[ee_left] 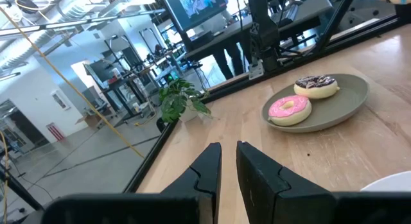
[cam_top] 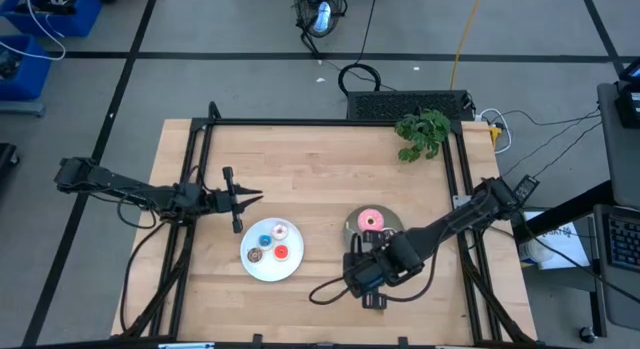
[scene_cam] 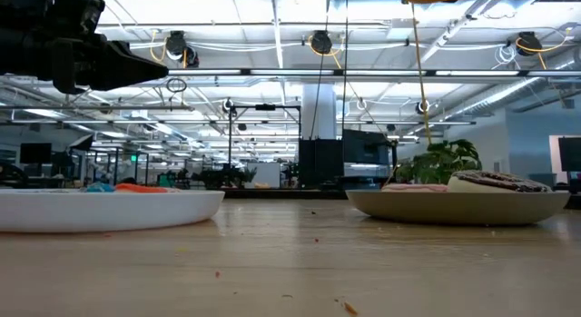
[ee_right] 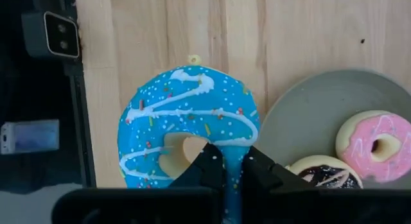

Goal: Pick & Place donuts
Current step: Put the large blue donut on the gray plate

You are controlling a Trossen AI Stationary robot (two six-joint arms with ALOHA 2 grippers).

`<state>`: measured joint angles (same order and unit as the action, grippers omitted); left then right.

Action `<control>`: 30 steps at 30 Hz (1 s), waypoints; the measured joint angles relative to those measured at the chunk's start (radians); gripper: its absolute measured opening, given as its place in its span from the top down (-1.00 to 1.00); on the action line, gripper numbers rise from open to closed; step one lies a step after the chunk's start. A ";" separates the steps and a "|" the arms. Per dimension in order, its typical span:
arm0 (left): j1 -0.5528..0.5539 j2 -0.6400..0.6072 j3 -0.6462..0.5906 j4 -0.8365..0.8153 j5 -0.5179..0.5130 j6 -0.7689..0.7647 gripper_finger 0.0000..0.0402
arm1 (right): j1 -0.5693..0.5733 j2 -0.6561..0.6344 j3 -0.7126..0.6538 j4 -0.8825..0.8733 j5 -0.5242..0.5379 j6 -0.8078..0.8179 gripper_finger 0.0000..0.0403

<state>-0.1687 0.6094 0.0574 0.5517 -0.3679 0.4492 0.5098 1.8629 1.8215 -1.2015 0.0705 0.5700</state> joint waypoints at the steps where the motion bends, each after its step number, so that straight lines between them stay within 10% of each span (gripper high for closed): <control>1: 0.000 0.000 0.000 0.000 0.000 0.000 0.72 | 0.001 0.000 0.003 0.000 0.004 0.011 0.94; 18: 0.000 0.000 0.000 0.000 0.000 0.025 0.72 | -0.016 0.000 0.004 -0.001 0.005 -0.023 0.94; 30: 0.000 0.000 0.000 -0.002 0.001 0.012 0.72 | -0.250 -0.104 -0.037 0.014 0.009 -0.261 0.94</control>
<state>-0.1684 0.6095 0.0574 0.5495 -0.3672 0.4610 0.2595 1.7593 1.7845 -1.1874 0.0792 0.3085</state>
